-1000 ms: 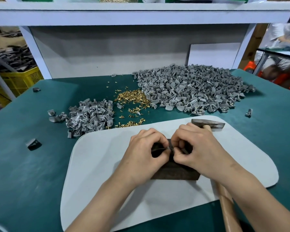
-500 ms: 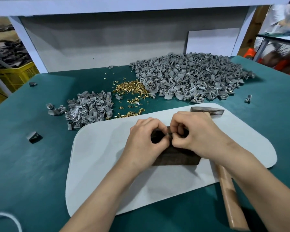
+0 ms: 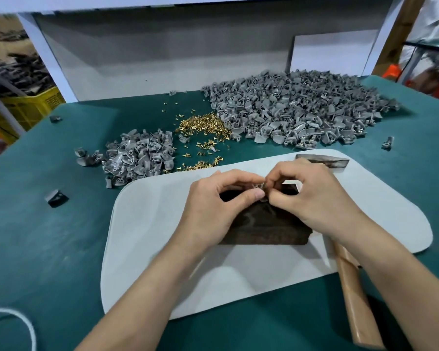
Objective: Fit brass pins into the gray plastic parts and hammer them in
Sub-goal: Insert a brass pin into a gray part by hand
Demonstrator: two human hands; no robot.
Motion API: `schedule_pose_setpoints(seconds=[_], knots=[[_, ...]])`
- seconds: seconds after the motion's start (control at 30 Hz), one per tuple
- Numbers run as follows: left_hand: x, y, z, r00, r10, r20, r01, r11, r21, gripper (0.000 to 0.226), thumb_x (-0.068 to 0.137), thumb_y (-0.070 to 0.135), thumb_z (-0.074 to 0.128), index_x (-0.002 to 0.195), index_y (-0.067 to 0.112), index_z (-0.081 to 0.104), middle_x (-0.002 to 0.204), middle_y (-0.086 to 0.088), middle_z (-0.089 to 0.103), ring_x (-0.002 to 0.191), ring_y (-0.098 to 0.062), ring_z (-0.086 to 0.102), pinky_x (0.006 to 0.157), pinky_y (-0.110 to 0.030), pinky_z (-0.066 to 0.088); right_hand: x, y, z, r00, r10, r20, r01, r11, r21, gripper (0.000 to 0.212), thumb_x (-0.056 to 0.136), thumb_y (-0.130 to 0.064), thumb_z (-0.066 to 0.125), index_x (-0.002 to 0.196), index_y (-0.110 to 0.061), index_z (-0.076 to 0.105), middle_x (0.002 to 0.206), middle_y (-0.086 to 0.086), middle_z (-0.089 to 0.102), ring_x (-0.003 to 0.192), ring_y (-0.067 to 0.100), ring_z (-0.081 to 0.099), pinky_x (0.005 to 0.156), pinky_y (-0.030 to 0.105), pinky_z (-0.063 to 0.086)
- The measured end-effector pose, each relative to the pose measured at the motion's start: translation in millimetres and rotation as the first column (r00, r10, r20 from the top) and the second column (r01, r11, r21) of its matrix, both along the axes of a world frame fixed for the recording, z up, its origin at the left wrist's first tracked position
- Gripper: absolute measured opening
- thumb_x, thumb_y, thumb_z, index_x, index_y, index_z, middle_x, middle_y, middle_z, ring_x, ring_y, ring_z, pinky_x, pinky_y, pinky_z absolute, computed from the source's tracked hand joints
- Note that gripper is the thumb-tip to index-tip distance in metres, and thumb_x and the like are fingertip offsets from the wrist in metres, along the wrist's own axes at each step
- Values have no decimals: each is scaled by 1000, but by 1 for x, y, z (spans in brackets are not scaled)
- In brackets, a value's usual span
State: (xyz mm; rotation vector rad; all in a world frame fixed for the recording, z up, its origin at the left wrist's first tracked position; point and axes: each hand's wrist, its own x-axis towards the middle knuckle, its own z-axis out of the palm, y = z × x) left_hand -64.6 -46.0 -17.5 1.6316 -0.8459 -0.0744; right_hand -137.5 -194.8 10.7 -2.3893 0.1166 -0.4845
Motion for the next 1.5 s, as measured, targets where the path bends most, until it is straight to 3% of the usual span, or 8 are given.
schedule_pose_setpoints(seconds=[0.1, 0.2, 0.37, 0.6, 0.8, 0.9, 1.03, 1.5], knots=[[3, 2, 0, 999, -42, 28, 42, 999, 26, 25, 79, 11, 72, 92, 32, 71, 88, 17, 71, 86, -1, 66, 83, -16, 48, 1, -1, 0, 1000, -3, -10, 3, 999, 38, 7, 65, -34, 60, 65, -28, 64, 71, -10, 67, 84, 13, 57, 89, 53, 39], [5, 3, 0, 998, -60, -5, 60, 998, 21, 29, 80, 3, 71, 93, 29, 70, 85, 22, 70, 85, 5, 64, 80, -8, 44, 3, -3, -3, 999, 32, 3, -32, 993, 115, 9, 71, -17, 67, 66, -24, 67, 70, -5, 68, 78, 16, 61, 83, 46, 46], [4, 2, 0, 996, -69, -54, 70, 997, 12, 28, 80, 2, 71, 93, 27, 70, 82, 21, 69, 85, 4, 64, 81, -9, 44, 3, -5, -4, 998, 57, -13, -54, 984, 172, 13, 75, -12, 70, 68, -23, 69, 71, -3, 69, 74, 14, 63, 79, 39, 50], [4, 2, 1, 994, -82, -71, 82, 997, 1, 28, 80, 2, 71, 92, 27, 70, 79, 23, 69, 82, 6, 63, 79, -7, 43, 1, -5, 1, 999, 28, -33, -27, 999, 37, 6, 70, -37, 65, 66, -33, 67, 75, -17, 67, 91, 10, 58, 95, 55, 36], [4, 2, 1, 993, -82, -89, 82, 997, -8, 28, 80, 0, 70, 90, 27, 70, 77, 23, 69, 79, 8, 62, 76, -6, 43, 1, -3, 0, 999, 33, 11, -32, 999, -30, 8, 68, -41, 58, 64, -35, 62, 77, -18, 64, 95, 9, 55, 93, 56, 36], [4, 3, 2, 990, -76, -119, 74, 997, -23, 28, 79, 0, 71, 88, 27, 70, 75, 22, 69, 76, 9, 62, 74, -5, 43, 3, -2, -4, 997, 48, 61, -47, 999, -27, 6, 70, -34, 62, 64, -33, 63, 75, -17, 64, 92, 12, 56, 91, 51, 38], [2, 4, 2, 983, -78, -163, 70, 996, -53, 29, 78, -2, 71, 86, 26, 71, 76, 20, 71, 77, 8, 63, 74, -5, 44, 4, -3, -9, 987, 107, 122, -104, 994, -36, 14, 72, -4, 74, 67, -16, 68, 73, -8, 66, 83, 15, 57, 79, 30, 43], [0, 4, 2, 979, -60, -195, 48, 997, -64, 27, 76, -2, 72, 86, 23, 72, 73, 17, 71, 74, 6, 63, 74, -7, 45, 4, -2, -9, 973, 138, 183, -108, 980, -165, 12, 70, 0, 74, 67, -9, 67, 68, -2, 62, 72, 14, 55, 69, 30, 44]])
